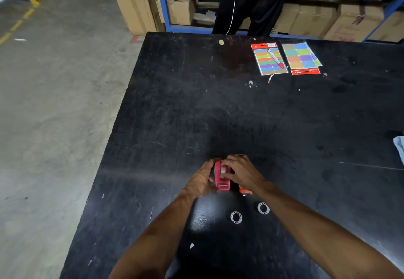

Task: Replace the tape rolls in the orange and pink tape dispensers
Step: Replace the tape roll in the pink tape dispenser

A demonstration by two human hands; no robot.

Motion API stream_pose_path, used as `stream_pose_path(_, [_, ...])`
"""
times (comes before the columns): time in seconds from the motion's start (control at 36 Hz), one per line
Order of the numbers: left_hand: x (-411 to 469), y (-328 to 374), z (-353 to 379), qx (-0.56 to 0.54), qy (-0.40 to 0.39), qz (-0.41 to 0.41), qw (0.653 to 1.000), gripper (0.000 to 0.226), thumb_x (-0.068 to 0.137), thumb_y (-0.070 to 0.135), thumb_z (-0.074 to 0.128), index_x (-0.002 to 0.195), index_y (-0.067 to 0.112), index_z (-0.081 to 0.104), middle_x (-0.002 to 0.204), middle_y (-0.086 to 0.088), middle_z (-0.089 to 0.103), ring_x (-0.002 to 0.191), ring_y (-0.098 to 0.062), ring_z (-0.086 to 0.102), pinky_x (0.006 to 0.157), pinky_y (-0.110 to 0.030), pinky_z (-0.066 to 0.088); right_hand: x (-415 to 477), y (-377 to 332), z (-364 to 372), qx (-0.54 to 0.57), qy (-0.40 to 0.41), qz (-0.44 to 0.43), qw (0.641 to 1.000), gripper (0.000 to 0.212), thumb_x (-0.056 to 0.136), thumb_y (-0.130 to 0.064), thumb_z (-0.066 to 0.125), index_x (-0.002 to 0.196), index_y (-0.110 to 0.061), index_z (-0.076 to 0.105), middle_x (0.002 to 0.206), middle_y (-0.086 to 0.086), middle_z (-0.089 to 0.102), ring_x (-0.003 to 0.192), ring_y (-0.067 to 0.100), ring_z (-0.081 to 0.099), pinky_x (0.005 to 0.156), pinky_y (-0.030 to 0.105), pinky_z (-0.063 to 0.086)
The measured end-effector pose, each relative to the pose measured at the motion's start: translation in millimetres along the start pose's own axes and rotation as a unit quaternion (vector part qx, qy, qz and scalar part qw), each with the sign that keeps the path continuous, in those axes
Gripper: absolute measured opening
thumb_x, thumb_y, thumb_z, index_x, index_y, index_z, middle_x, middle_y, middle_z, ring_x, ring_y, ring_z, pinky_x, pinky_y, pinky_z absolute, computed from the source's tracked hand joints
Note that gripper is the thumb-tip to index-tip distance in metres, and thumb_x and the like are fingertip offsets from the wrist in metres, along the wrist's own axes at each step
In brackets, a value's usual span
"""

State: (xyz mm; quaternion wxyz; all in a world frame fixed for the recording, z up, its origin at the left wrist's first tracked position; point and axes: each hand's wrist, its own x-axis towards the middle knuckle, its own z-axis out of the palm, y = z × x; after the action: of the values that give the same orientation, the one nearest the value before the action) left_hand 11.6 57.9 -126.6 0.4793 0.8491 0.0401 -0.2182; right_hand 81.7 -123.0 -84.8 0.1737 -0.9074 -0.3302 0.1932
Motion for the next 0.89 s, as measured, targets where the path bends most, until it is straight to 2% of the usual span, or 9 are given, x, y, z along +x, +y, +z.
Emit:
stream_pose_path(0.06, [-1,1,-1,-0.005,-0.004,0.001,1.0,0.102,0.06,0.005,0.088,0.141,0.036,0.035,0.132,0.007,0.045,0.1,-0.012,0.061,0.081,-0.017,0.051,-1,0,2,0.017,0.0,0.003,1.0,0.028,0.085,-0.034,0.068,0.11,-0.019,0.068,0.104,-0.002,0.063,0.104,0.019,0.059,0.099,0.04,0.039])
stream_pose_path(0.17, [-2,2,-1,-0.003,0.001,-0.001,1.0,0.103,0.058,0.006,0.088,0.142,0.033,0.035,0.132,0.004,0.045,0.103,-0.014,0.059,0.092,-0.028,0.054,-2,-4,4,0.063,0.016,0.014,0.998,0.027,0.083,-0.022,0.071,0.109,-0.015,0.07,0.103,0.002,0.062,0.102,0.021,0.058,0.097,0.041,0.04])
stream_pose_path(0.25, [-2,3,-1,-0.011,-0.005,-0.007,1.0,0.103,0.059,0.004,0.088,0.142,0.032,0.035,0.13,0.006,0.045,0.102,-0.013,0.059,0.088,-0.023,0.053,-6,-5,5,0.095,0.034,0.024,0.995,0.021,0.085,-0.018,0.071,0.105,-0.014,0.073,0.098,0.003,0.062,0.093,0.02,0.059,0.09,0.038,0.045])
stream_pose_path(0.31, [-2,3,-1,-0.01,-0.004,-0.01,1.0,0.102,0.059,0.005,0.089,0.142,0.033,0.035,0.129,0.007,0.045,0.107,-0.012,0.058,0.092,-0.023,0.052,-7,-6,4,0.109,0.047,0.026,0.993,0.016,0.088,-0.016,0.069,0.102,-0.013,0.074,0.095,0.003,0.063,0.089,0.019,0.06,0.086,0.035,0.048])
stream_pose_path(0.47, [-1,3,0,-0.012,-0.004,-0.011,1.0,0.105,0.058,0.005,0.088,0.145,0.028,0.034,0.135,0.002,0.044,0.118,-0.016,0.055,0.099,-0.025,0.05,-6,-8,2,0.084,0.058,0.023,0.995,0.016,0.092,-0.014,0.061,0.096,-0.014,0.076,0.091,0.004,0.066,0.086,0.02,0.061,0.083,0.037,0.05])
stream_pose_path(0.69, [1,-1,2,-0.022,-0.006,-0.019,1.0,0.105,0.055,0.009,0.089,0.14,0.038,0.034,0.132,0.004,0.049,0.104,-0.016,0.061,0.095,-0.032,0.055,-19,-12,5,0.01,0.068,0.007,0.998,0.013,0.089,-0.022,0.062,0.088,-0.018,0.075,0.089,0.0,0.063,0.088,0.022,0.061,0.084,0.041,0.047])
stream_pose_path(0.78, [4,-5,6,-0.057,-0.005,-0.015,0.998,0.11,0.05,0.007,0.089,0.133,0.055,0.036,0.134,0.001,0.048,0.104,-0.017,0.06,0.094,-0.034,0.056,-29,-16,9,-0.007,0.06,-0.004,0.998,0.015,0.089,-0.026,0.061,0.088,-0.022,0.076,0.092,-0.001,0.066,0.091,0.021,0.062,0.082,0.039,0.043])
stream_pose_path(0.83, [5,-7,8,-0.053,0.0,-0.021,0.998,0.111,0.051,0.006,0.09,0.134,0.056,0.036,0.135,0.004,0.045,0.099,-0.015,0.057,0.087,-0.028,0.057,-38,-19,11,-0.009,0.066,-0.004,0.998,0.025,0.089,-0.033,0.053,0.086,-0.025,0.076,0.088,-0.002,0.066,0.089,0.02,0.062,0.081,0.038,0.045])
stream_pose_path(0.89, [2,-2,6,-0.041,0.001,-0.027,0.999,0.109,0.055,0.005,0.09,0.142,0.043,0.035,0.136,0.005,0.043,0.095,-0.011,0.054,0.078,-0.017,0.052,-46,-21,17,-0.003,0.076,-0.012,0.997,0.032,0.088,-0.039,0.046,0.085,-0.026,0.075,0.087,-0.003,0.066,0.086,0.019,0.063,0.079,0.038,0.05])
